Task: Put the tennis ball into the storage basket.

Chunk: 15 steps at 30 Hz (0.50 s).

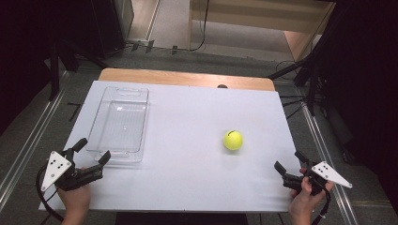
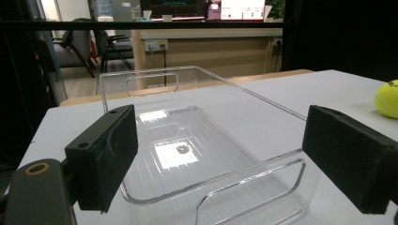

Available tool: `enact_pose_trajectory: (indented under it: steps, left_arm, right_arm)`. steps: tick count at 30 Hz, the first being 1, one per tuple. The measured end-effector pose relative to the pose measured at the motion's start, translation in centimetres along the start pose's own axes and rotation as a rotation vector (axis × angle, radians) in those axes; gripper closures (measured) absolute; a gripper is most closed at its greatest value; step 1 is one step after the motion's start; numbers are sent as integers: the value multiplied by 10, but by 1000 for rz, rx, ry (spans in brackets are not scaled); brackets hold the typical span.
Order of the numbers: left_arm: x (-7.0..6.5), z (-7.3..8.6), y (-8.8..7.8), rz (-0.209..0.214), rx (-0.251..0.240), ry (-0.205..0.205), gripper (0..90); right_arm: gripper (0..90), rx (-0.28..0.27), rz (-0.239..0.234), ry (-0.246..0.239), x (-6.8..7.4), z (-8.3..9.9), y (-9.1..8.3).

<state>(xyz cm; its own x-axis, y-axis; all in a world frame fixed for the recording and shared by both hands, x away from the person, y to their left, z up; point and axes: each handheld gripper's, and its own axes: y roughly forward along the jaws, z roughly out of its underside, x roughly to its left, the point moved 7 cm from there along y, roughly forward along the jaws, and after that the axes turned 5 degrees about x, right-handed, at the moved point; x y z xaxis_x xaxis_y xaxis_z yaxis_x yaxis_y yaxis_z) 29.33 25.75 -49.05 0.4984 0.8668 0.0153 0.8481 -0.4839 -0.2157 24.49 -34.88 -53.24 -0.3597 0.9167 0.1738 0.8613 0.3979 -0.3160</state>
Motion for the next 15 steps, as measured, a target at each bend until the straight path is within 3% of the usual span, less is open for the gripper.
enact_pose_trajectory:
  steps: [3, 5, 15]
  left_arm:
    - [0, 0, 0, -1, 2, 3, 113]
    - [0, 0, 0, -3, 3, 4, 113]
    - [0, 0, 1, 0, -2, 1, 113]
  right_arm:
    - [0, -5, -4, -20, -1, -1, 1]
    - [0, 5, -12, -4, 1, -1, 1]
    - [0, 42, 17, -14, 2, -3, 4]
